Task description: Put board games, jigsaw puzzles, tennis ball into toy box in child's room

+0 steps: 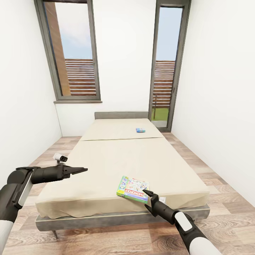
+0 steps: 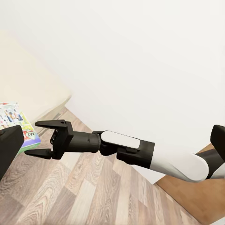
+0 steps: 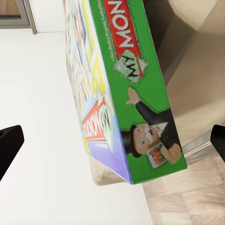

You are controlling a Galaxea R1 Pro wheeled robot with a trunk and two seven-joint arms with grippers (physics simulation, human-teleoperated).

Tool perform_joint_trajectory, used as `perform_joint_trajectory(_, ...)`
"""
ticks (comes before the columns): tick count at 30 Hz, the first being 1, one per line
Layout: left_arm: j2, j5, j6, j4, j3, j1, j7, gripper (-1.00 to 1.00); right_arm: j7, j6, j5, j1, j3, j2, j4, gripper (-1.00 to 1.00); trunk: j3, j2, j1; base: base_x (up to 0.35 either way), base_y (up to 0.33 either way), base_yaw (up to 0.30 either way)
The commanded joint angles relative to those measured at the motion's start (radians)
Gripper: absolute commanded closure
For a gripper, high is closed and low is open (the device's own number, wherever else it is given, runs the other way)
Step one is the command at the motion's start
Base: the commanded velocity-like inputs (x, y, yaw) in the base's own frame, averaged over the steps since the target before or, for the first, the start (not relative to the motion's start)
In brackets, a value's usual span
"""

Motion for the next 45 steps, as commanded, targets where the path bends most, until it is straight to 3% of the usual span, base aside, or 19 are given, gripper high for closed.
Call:
perform_joint_trajectory(1, 0.000, 0.000, 0.011, 0.000, 0.000, 0.000, -0.004, -1.00, 0.000, 0.007, -0.001, -0.001, -0.007, 0.001, 0.000, -1.00, -0.001, 0.000, 0.000, 0.000, 0.000, 0.000)
perform_joint_trajectory(12, 0.000, -0.001, 0.011, 0.002, 0.000, 0.000, -0.004, -1.00, 0.000, 0.007, -0.001, -0.001, -0.007, 0.001, -0.002, -1.00, -0.001, 0.000, 0.000, 0.000, 0.000, 0.000)
perform_joint_trajectory(13, 0.000, -0.001, 0.012, 0.003, 0.001, 0.000, -0.004, -1.00, 0.000, 0.007, -0.001, -0.001, -0.007, 0.001, -0.002, 1.00, -0.001, 0.000, 0.000, 0.000, 0.000, 0.000)
perform_joint_trajectory(24, 0.001, 0.000, 0.015, 0.006, 0.027, 0.000, -0.004, -1.00, 0.000, 0.009, -0.001, -0.001, -0.007, 0.001, -0.002, 1.00, 0.015, 0.035, -0.019, 0.000, 0.000, 0.000)
perform_joint_trajectory(39, 0.002, -0.004, 0.015, 0.004, 0.027, 0.000, -0.004, -1.00, 0.000, 0.009, -0.001, -0.001, -0.007, 0.001, -0.003, 1.00, 0.062, 0.140, -0.077, 0.000, 0.000, 0.000)
perform_joint_trajectory(40, 0.002, -0.005, 0.013, 0.003, 0.027, 0.000, -0.004, -1.00, 0.000, 0.011, -0.002, -0.001, 0.118, -0.002, -0.091, 1.00, 0.065, 0.147, -0.081, 0.000, 0.000, 0.000)
perform_joint_trajectory(45, 0.002, -0.005, 0.012, 0.003, 0.027, 0.000, -0.004, -1.00, -0.003, 0.013, -0.001, -0.001, 0.146, -0.003, -0.164, 1.00, 0.080, 0.182, -0.100, 0.000, 0.000, 0.000)
